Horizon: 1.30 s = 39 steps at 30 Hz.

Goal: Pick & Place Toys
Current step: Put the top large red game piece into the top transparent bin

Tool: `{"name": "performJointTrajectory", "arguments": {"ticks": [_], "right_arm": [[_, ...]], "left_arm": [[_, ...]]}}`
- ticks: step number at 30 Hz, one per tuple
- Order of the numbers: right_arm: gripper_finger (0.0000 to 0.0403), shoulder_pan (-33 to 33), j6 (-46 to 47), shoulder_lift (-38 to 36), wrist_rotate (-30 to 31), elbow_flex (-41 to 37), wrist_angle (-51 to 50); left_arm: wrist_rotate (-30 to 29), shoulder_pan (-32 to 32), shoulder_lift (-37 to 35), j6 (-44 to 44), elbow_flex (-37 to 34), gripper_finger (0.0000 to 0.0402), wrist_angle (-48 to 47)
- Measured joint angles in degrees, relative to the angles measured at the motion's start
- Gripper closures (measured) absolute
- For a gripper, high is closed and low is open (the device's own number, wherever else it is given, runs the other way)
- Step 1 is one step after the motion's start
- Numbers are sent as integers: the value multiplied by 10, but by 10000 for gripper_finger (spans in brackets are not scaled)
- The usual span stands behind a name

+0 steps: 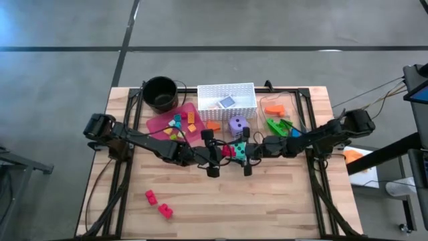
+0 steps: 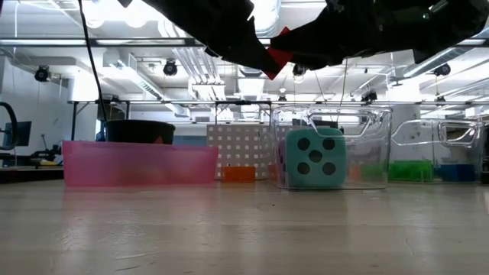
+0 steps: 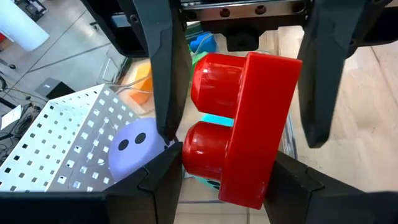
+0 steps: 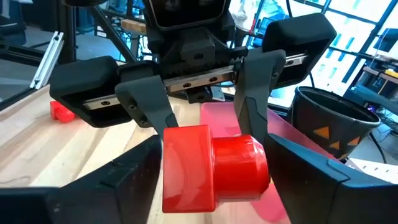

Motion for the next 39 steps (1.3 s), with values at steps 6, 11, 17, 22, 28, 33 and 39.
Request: {"name": "performJointTrajectory", "arguments": {"ticks": [6, 11, 17, 22, 28, 33, 39], "right_arm": [[186, 0, 0, 0, -1, 0, -1], [213, 0, 18, -1, -1, 0, -10], [215, 0, 20, -1, -1, 0, -11], [216, 0, 19, -1, -2, 0, -11], [217, 0, 20, -1, -3, 0, -11], [217, 0, 20, -1, -1, 0, -10], [217, 0, 20, -1, 0, 0, -19]], "left_arm": [[0, 0, 0, 0, 0, 214, 0], [2, 0, 0, -2, 0, 214, 0], [2, 0, 0, -2, 0, 214, 0], [2, 0, 0, -1, 0, 214, 1], [1, 0, 0, -1, 0, 214, 1], [0, 0, 0, -17, 0, 214, 3], [0, 0, 0, -23, 0, 212, 2]]}}
